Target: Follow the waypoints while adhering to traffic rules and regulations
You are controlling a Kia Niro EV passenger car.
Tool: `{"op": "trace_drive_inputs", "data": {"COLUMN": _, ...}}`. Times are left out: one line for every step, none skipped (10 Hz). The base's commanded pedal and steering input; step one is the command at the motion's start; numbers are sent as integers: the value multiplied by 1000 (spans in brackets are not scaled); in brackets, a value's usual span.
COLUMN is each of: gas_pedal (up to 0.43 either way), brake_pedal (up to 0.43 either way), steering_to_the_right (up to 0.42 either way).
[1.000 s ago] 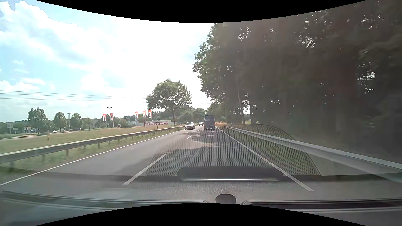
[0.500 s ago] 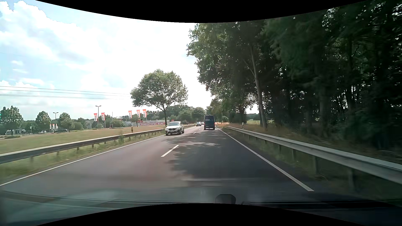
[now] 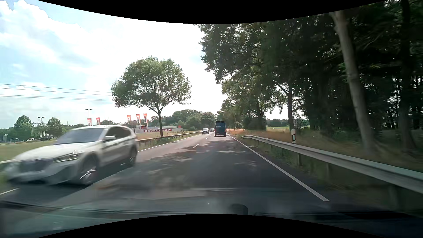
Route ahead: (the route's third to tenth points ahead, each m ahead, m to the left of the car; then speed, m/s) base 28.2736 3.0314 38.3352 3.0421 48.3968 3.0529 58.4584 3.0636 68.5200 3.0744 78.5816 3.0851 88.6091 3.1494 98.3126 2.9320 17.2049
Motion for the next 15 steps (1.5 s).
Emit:
{"op": "trace_drive_inputs", "data": {"gas_pedal": 98, "brake_pedal": 0, "steering_to_the_right": -2}}
{"op": "trace_drive_inputs", "data": {"gas_pedal": 98, "brake_pedal": 0, "steering_to_the_right": -2}}
{"op": "trace_drive_inputs", "data": {"gas_pedal": 98, "brake_pedal": 0, "steering_to_the_right": -2}}
{"op": "trace_drive_inputs", "data": {"gas_pedal": 98, "brake_pedal": 0, "steering_to_the_right": -2}}
{"op": "trace_drive_inputs", "data": {"gas_pedal": 98, "brake_pedal": 0, "steering_to_the_right": -3}}
{"op": "trace_drive_inputs", "data": {"gas_pedal": 98, "brake_pedal": 0, "steering_to_the_right": -3}}
{"op": "trace_drive_inputs", "data": {"gas_pedal": 98, "brake_pedal": 0, "steering_to_the_right": -2}}
{"op": "trace_drive_inputs", "data": {"gas_pedal": 98, "brake_pedal": 0, "steering_to_the_right": -2}}
{"op": "trace_drive_inputs", "data": {"gas_pedal": 98, "brake_pedal": 0, "steering_to_the_right": -2}}
{"op": "trace_drive_inputs", "data": {"gas_pedal": 98, "brake_pedal": 0, "steering_to_the_right": -2}}
{"op": "trace_drive_inputs", "data": {"gas_pedal": 98, "brake_pedal": 0, "steering_to_the_right": -3}}
{"op": "trace_drive_inputs", "data": {"gas_pedal": 98, "brake_pedal": 0, "steering_to_the_right": -2}}
{"op": "trace_drive_inputs", "data": {"gas_pedal": 98, "brake_pedal": 0, "steering_to_the_right": -2}}
{"op": "trace_drive_inputs", "data": {"gas_pedal": 110, "brake_pedal": 0, "steering_to_the_right": -3}}
{"op": "trace_drive_inputs", "data": {"gas_pedal": 110, "brake_pedal": 0, "steering_to_the_right": -2}}
